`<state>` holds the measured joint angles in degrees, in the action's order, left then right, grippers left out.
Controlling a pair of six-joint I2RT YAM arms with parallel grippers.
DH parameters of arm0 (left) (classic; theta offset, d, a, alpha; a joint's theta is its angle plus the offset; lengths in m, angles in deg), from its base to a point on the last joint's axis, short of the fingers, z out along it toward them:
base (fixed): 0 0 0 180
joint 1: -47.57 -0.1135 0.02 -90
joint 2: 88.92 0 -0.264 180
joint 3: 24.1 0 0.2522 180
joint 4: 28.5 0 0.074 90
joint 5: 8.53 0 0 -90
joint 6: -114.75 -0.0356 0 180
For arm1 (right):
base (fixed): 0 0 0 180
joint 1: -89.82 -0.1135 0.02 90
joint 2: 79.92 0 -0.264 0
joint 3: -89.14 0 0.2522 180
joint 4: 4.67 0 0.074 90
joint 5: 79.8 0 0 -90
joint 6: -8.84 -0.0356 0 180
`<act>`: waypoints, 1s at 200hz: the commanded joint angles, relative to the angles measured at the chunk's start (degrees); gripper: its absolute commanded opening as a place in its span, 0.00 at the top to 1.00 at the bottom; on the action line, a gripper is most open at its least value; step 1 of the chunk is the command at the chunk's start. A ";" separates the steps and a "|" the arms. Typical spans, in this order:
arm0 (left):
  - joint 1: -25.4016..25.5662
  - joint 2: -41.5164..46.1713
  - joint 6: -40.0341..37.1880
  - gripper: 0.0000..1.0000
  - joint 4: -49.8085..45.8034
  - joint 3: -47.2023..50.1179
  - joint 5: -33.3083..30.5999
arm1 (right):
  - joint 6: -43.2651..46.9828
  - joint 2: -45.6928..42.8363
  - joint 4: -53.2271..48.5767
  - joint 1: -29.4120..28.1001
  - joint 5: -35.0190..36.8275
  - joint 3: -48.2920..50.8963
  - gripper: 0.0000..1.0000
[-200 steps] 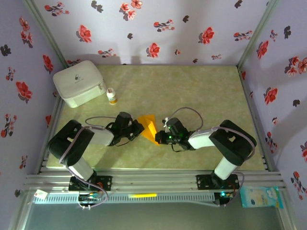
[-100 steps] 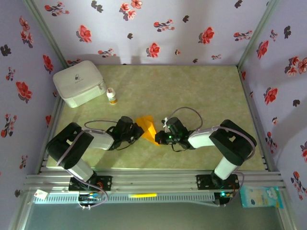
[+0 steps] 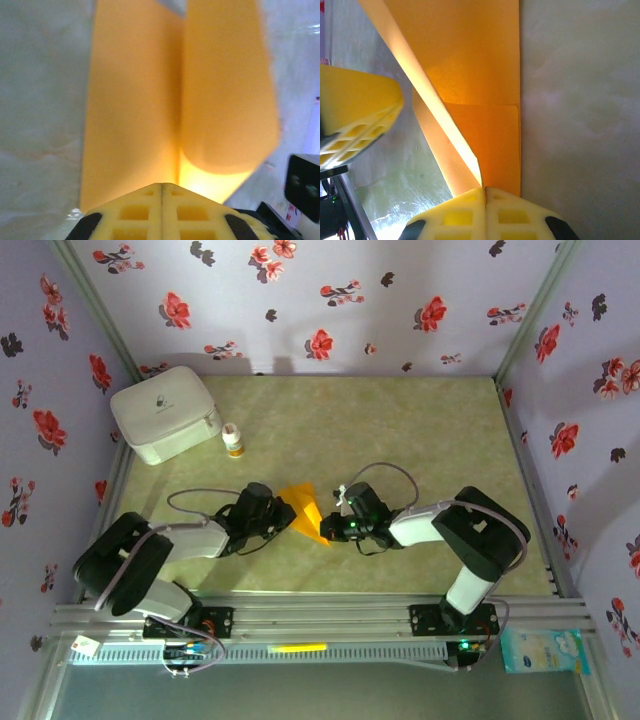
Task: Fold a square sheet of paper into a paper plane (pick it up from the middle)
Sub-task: Fourth fold the wing at the center of the table.
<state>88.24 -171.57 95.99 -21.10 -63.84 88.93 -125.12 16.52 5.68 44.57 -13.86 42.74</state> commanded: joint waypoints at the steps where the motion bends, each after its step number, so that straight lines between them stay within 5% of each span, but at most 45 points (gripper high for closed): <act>1: 0.45 2.05 -5.77 1.00 -1.24 -2.24 0.34 | 0.47 1.12 -1.21 0.27 0.02 -0.54 0.96; 73: 0.17 -4.42 -9.36 1.00 9.15 -4.68 8.99 | -0.86 1.37 0.27 0.30 0.71 0.66 0.96; 200: -3.13 -14.97 -4.02 1.00 19.56 -4.25 10.11 | -0.53 1.64 -2.37 0.30 0.88 -0.30 0.96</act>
<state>85.72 -184.80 90.20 -5.36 -67.82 98.62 -125.34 16.58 5.73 44.59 -13.84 42.74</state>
